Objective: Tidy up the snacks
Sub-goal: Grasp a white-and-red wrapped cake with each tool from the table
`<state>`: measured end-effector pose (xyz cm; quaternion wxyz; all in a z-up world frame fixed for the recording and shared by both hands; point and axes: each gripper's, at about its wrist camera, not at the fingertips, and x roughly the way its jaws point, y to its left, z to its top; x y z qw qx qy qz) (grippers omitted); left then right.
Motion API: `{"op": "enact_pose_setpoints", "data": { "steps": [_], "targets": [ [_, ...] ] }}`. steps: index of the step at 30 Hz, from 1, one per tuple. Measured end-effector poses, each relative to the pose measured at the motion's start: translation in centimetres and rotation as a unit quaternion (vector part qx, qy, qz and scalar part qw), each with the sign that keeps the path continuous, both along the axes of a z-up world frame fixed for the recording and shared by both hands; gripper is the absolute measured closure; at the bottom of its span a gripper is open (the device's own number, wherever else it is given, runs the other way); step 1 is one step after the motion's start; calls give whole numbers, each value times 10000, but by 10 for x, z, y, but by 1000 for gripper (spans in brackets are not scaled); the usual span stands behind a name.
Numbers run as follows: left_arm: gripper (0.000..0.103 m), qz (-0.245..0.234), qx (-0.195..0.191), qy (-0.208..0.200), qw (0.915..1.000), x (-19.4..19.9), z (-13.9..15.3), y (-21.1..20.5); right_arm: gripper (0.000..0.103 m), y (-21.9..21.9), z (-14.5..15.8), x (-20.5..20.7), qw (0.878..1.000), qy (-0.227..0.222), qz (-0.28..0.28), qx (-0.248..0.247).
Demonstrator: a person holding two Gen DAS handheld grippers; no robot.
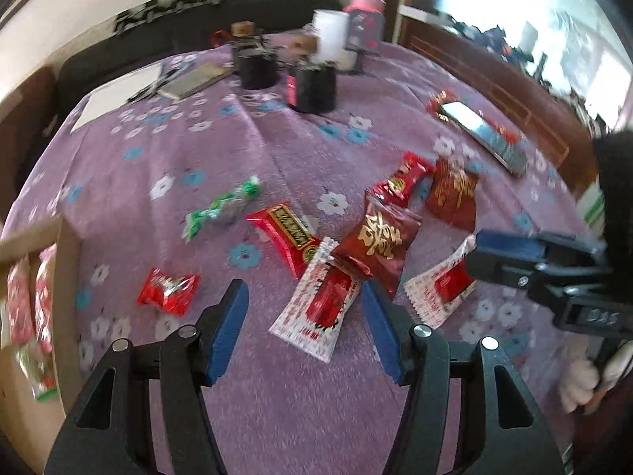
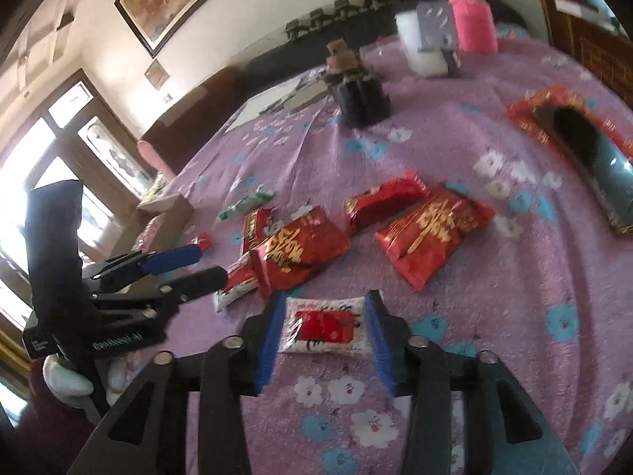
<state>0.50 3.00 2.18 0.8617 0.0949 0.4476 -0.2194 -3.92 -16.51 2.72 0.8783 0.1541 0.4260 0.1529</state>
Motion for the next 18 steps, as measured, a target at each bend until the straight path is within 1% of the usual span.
{"op": "enact_pose_setpoints", "data": {
  "steps": [4, 7, 8, 9, 10, 11, 12, 14, 16, 18],
  "targets": [
    [45, -202, 176, 37, 9996, 3, -9, -15, 51, -9, -2, 1, 9997, 20, -226, 126],
    [45, -262, 433, 53, 9987, 2, -16, -27, 51, -19, -2, 3, 9987, 30, -308, 411],
    [47, -250, 437, 70, 9987, 2, -16, -27, 51, -20, -3, 3, 9982, 36, -317, 518],
    [62, -237, 382, 90, 9989, 2, -15, -27, 51, -21, -3, 5, 9979, 47, -306, 574],
    [70, -206, 396, 142, 9989, 2, -15, -27, 51, -21, -4, 5, 9976, 68, -285, 630],
    [72, -158, 417, 162, 9989, 1, -14, -25, 51, -20, -6, 7, 9973, 108, -247, 684],
    [74, -123, 431, 133, 9989, -2, -13, -23, 51, -19, -7, 8, 9972, 141, -219, 701],
    [74, -124, 462, 135, 9988, -8, -12, -20, 51, -16, -10, 10, 9967, 237, -97, 771],
    [74, -148, 408, 187, 9989, -19, -11, -11, 50, -12, -16, 13, 9946, 433, 107, 942],
    [74, -113, 300, 222, 9992, -30, -8, -2, 50, -5, -23, 15, 9862, 726, 552, 1379]
  ]
}}
